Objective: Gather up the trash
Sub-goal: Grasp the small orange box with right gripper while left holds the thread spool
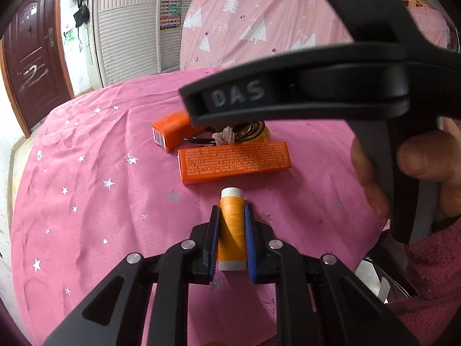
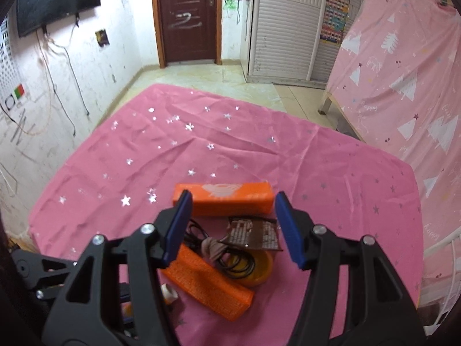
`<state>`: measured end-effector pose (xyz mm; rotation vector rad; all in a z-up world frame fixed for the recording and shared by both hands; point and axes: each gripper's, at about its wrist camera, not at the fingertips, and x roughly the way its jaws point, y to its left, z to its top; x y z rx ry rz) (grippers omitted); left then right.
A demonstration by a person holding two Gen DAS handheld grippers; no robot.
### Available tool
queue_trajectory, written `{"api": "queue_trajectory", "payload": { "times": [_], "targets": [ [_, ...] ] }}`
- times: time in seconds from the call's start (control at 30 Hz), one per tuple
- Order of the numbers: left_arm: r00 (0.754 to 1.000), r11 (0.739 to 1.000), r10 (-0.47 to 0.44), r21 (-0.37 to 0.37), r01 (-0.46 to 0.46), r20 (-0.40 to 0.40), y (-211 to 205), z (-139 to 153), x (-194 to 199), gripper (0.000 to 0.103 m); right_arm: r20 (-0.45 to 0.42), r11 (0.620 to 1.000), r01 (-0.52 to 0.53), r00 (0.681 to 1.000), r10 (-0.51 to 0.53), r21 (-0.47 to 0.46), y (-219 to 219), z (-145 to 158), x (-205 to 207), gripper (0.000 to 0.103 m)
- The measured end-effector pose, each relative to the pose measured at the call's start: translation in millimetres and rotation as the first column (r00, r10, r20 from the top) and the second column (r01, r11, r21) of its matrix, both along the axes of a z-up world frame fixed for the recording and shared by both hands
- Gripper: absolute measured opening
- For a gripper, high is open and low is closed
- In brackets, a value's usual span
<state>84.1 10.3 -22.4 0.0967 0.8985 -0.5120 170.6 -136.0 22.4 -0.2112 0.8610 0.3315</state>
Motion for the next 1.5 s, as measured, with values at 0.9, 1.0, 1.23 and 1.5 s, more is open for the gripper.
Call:
{"api": "queue_trajectory", "payload": {
  "times": [0.9,1.0,1.23,1.5],
  "targets": [
    [1.0,0.999,-0.013,-0.037,0.013,0.006,14.0,-5.0,2.9,0.01,-0.106,0.998,-0.067,0.992,0.065,-0.019,27.8,-22.9,23.6,0.087],
    [1.0,0.999,-0.013,-0.039,0.013,0.005,13.3,-5.7,2.8,0.01,-0.094,0.997,-0.065,0.994,0.061,-0.038,30.8,-25.0,24.2,0.086],
    [1.0,0.999,-0.006,-0.033,0.007,0.003,10.8,-5.7,2.9,0.01,-0.054,0.997,-0.051,0.997,0.048,-0.05,29.8,-21.1,24.8,0.056],
    [1.0,1.0,0.02,-0.002,-0.02,-0.004,2.8,-0.2,4.6,0.01,-0.075,0.998,-0.067,0.995,0.066,-0.012,17.6,-18.1,25.6,0.043]
  ]
}}
